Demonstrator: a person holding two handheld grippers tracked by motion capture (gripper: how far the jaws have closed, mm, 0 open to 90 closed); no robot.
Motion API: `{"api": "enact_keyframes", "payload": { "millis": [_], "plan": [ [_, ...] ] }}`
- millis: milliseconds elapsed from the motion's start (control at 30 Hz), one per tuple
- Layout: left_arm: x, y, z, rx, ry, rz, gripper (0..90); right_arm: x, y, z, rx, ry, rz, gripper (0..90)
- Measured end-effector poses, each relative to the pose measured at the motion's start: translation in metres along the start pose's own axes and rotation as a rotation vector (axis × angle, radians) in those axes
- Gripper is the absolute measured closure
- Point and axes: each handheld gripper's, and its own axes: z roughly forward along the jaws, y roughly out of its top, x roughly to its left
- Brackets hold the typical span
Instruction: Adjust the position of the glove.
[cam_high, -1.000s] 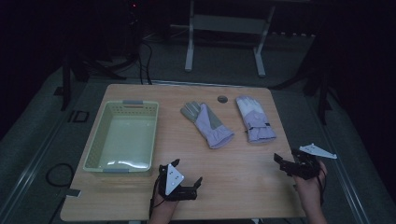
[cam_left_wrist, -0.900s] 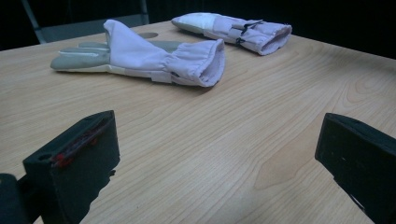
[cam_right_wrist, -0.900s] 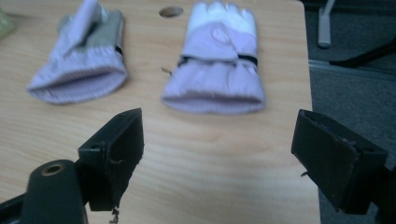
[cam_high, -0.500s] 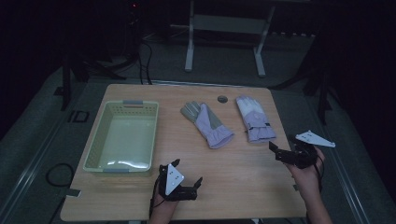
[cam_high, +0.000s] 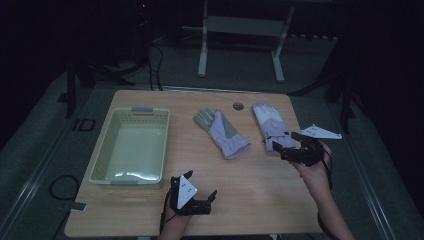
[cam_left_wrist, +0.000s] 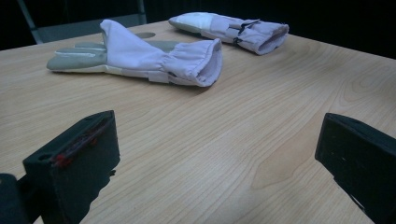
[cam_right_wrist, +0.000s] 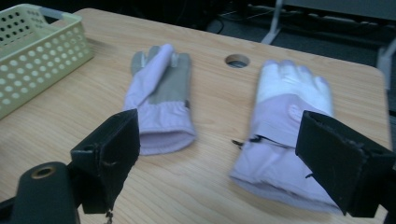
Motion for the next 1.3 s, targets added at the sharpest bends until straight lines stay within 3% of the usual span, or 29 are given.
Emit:
{"api": "enact_keyframes", "payload": {
  "millis": [333, 567, 700, 800, 900, 1067, 1100, 1300],
  "plan": [
    [0.000, 0.000, 0.000, 0.000, -0.004, 0.000, 0.0, 0.017, 0.016, 0.029, 0.028, 0.082, -0.034, 13.2],
    [0.000, 0.000, 0.000, 0.000, -0.006, -0.002, 0.0, 0.030, 0.029, 0.056, 0.038, 0.145, -0.069, 18.9],
    [0.000, 0.000, 0.000, 0.001, -0.008, -0.002, 0.0, 0.036, 0.034, 0.070, 0.040, 0.147, -0.111, 22.2],
    [0.000, 0.000, 0.000, 0.000, -0.008, -0.005, 0.0, 0.039, 0.036, 0.077, 0.047, 0.144, -0.116, 22.8],
    [0.000, 0.000, 0.000, -0.001, -0.009, -0.005, 0.0, 0.041, 0.040, 0.095, 0.076, 0.144, -0.116, 26.1],
    [0.000, 0.000, 0.000, -0.003, -0.011, -0.003, 0.0, 0.043, 0.042, 0.109, 0.116, 0.142, -0.128, 29.5],
    [0.000, 0.000, 0.000, -0.003, -0.010, 0.001, 0.0, 0.046, 0.044, 0.123, 0.146, 0.131, -0.139, 33.2],
    [0.000, 0.000, 0.000, -0.007, -0.010, -0.003, 0.0, 0.047, 0.043, 0.150, 0.191, 0.125, -0.142, 37.0]
  ]
}}
